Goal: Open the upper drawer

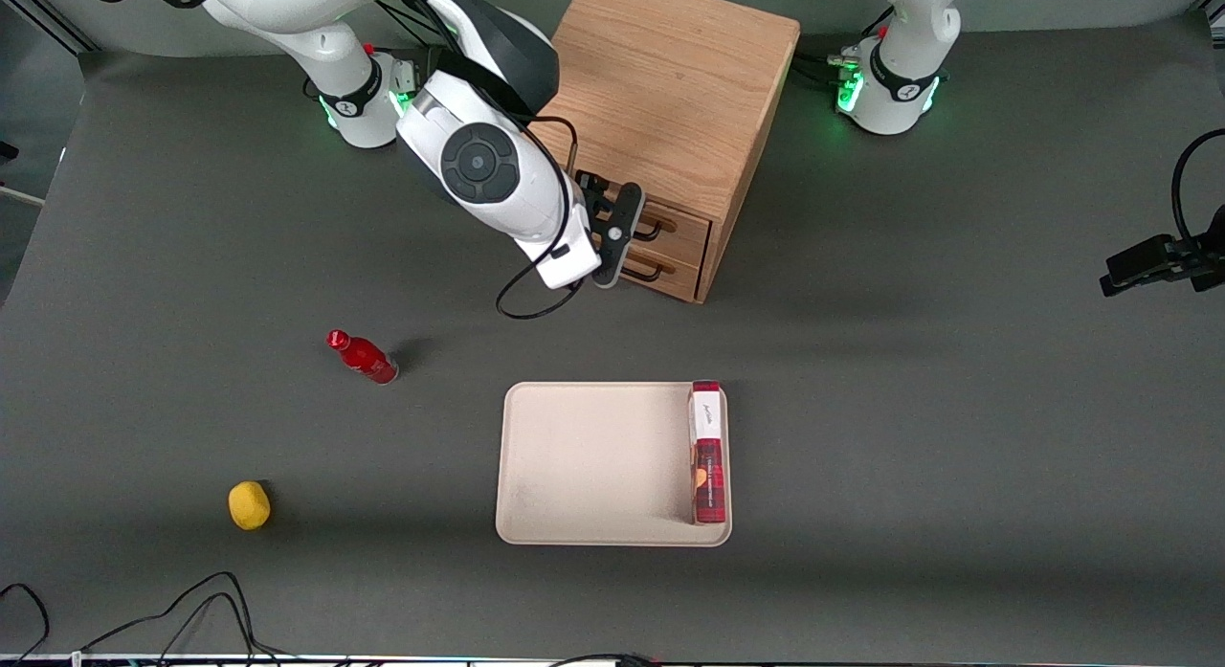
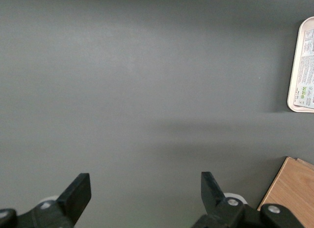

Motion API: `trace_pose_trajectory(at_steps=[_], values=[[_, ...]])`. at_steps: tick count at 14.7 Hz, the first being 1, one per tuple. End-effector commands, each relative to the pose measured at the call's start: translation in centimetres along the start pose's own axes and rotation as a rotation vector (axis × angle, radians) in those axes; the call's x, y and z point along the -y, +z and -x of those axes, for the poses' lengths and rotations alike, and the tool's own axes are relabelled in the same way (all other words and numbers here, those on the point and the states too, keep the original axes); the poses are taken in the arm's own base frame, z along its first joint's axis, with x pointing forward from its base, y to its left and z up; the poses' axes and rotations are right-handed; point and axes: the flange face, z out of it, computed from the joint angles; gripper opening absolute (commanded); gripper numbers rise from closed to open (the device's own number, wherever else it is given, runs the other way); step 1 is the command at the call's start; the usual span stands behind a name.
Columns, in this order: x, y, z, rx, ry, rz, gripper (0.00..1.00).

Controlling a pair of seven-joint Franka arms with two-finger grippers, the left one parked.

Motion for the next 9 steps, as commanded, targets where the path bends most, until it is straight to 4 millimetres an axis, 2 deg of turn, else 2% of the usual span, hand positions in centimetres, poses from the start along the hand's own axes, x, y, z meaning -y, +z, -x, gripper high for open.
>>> trace_pose_trajectory(at_steps=[1, 5, 9], values=[[0.1, 0.7, -0.1, -0.012, -0.011, 0.010, 1.00], [-1.1, 2.2, -0.3, -0.010, -0.024, 0.034, 1.00], [-1.8, 2.4, -0.3, -0.020, -0.040, 0.039, 1.00]])
